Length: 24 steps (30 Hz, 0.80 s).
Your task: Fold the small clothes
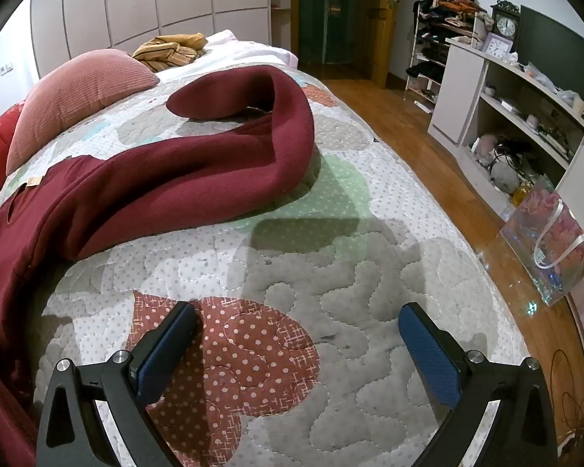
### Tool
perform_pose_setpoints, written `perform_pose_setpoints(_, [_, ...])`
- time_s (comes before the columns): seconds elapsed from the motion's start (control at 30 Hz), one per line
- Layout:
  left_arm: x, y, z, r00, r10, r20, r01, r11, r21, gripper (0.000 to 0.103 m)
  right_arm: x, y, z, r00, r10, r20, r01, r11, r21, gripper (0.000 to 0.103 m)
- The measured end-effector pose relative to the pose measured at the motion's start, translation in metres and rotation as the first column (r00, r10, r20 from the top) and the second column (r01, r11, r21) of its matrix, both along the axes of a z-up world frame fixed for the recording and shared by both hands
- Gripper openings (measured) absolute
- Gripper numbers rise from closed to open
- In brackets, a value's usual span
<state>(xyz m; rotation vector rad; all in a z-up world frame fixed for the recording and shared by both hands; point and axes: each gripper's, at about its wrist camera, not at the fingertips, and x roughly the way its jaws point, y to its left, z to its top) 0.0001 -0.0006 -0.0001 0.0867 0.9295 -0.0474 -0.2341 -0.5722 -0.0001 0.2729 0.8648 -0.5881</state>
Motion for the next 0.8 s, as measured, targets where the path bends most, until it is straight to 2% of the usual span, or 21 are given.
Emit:
perform_pose_setpoints(0.1, [0.000, 0.001, 0.000, 1.000, 0.000, 0.000, 0.000, 1.000, -0.018, 0.084, 0.000, 0.000, 0.000, 1.000, 0.000, 0.002, 0.000, 1.000, 0.001, 0.103])
perform_pose_setpoints(0.4, [-0.002, -0.009, 0.000, 1.000, 0.004, 0.007, -0.004, 1.000, 0.006, 0.084, 0.000, 0.000, 0.000, 1.000, 0.000, 0.002, 0.000, 1.000, 0.002, 0.103])
perform_pose_setpoints(0.6, [-0.001, -0.005, 0.004, 0.999, 0.022, -0.037, -0.023, 1.000, -0.015, 0.084, 0.000, 0.000, 0.000, 1.000, 0.000, 0.003, 0.000, 1.000, 0.001, 0.103])
perform_pose_setpoints(0.73, [-0.018, -0.014, 0.015, 0.998, -0.032, -0.054, 0.032, 0.999, -0.006, 0.084, 0.000, -0.001, 0.001, 1.000, 0.004, -0.013, -0.004, 1.000, 0.000, 0.103])
perform_pose_setpoints(0.8, [-0.030, -0.020, 0.022, 0.997, -0.064, -0.042, 0.064, 0.998, -0.007, 0.084, -0.004, 0.001, 0.008, 0.999, 0.021, -0.026, -0.019, 0.999, 0.048, 0.103])
